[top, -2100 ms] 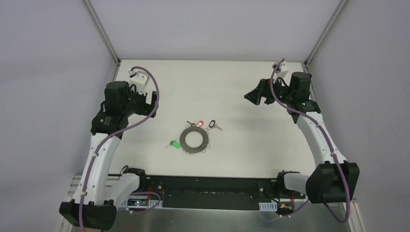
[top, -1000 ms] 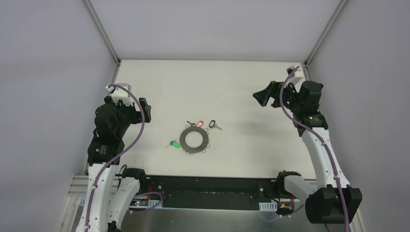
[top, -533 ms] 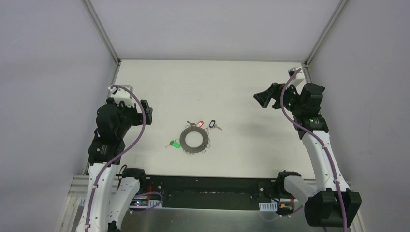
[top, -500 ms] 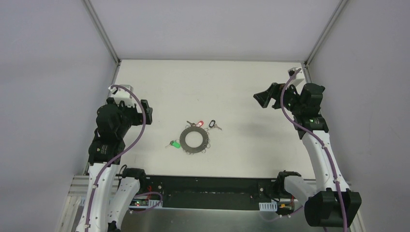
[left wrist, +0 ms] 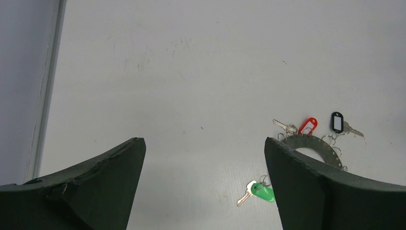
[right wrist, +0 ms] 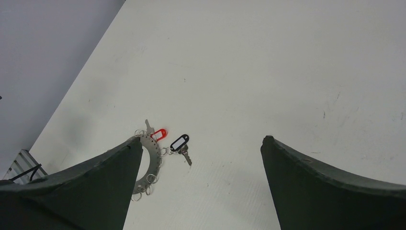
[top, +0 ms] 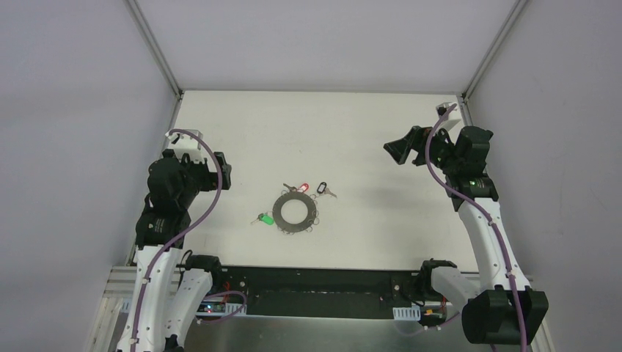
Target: Put the keys on the keyring
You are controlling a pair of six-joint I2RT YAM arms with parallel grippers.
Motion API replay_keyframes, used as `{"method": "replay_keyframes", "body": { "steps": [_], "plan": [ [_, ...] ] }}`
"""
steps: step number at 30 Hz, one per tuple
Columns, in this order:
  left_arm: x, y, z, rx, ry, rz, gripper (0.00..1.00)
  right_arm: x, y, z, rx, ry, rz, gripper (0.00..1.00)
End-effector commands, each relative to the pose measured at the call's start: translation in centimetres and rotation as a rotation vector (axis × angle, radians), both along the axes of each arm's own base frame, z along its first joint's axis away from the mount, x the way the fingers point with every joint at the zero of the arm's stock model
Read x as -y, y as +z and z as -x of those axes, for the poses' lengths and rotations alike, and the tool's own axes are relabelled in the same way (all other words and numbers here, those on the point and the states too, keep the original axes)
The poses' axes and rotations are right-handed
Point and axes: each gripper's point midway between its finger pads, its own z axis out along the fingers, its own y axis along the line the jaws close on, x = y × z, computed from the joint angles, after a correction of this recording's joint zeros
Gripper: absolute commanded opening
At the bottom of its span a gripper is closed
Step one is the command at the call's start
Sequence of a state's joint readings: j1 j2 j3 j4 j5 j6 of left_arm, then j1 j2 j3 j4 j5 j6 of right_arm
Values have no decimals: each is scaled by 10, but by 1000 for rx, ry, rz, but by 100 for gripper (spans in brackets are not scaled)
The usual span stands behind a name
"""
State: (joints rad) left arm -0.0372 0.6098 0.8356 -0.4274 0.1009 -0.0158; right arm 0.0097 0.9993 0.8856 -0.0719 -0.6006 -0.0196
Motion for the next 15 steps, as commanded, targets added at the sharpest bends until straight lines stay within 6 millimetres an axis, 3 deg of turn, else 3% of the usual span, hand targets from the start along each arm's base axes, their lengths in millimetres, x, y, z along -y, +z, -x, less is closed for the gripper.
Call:
{"method": "replay_keyframes", "body": {
  "steps": [1,15],
  "plan": [
    [1,3,-3,17,-6,7,99,-1,10,0,51,18,4,98],
    [4,-2,-5,-2,-28,14,99,-1,8,1,48,26,9,98]
  ]
}}
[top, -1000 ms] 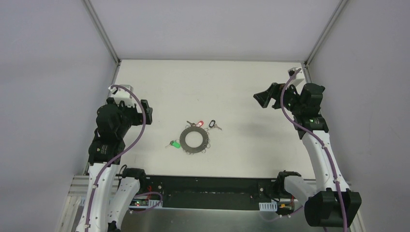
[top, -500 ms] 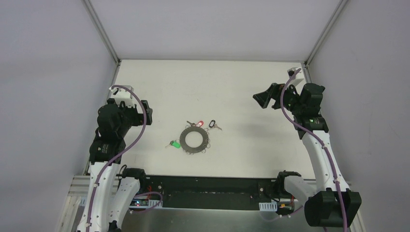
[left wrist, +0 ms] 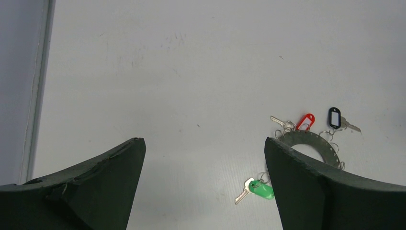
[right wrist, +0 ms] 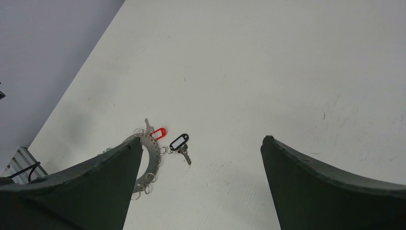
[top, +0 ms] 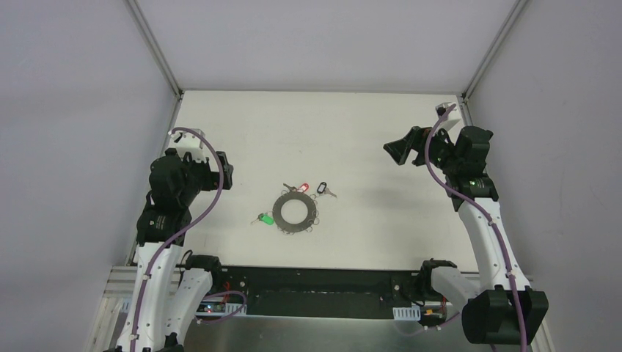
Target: Put the keys on the keyring
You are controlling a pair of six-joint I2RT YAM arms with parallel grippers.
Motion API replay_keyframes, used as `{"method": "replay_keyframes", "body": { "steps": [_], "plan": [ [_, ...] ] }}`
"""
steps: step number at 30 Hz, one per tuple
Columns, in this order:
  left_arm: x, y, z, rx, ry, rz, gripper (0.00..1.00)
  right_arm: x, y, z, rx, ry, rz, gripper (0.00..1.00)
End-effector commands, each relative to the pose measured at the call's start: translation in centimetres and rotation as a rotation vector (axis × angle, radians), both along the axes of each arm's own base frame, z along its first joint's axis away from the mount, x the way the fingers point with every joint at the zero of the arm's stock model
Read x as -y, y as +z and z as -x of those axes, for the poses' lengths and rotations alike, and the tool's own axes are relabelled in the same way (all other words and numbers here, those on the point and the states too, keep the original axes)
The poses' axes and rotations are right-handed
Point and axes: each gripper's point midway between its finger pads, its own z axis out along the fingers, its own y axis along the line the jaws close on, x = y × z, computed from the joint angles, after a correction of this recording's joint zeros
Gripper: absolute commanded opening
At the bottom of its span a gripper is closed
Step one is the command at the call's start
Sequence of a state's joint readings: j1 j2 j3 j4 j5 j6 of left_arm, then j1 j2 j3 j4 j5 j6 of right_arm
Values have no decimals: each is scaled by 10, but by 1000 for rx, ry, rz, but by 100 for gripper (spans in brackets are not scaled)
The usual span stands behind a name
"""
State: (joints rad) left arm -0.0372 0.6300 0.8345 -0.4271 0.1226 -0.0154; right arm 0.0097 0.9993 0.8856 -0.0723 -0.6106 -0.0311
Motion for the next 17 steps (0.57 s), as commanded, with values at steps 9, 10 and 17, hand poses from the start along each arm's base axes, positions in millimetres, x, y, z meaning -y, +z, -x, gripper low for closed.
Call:
{"method": "replay_keyframes", "body": {
  "steps": [9,10,17],
  "plan": [
    [1,1,-3,17,-9,7,99,1,9,-1,45,2,4,98],
    [1,1,-3,17,-10,6,99,2,9,-1,45,0,4,98],
    [1,1,-3,18,-12,5,99,4,11,-3,46,-22,4,98]
  ]
}}
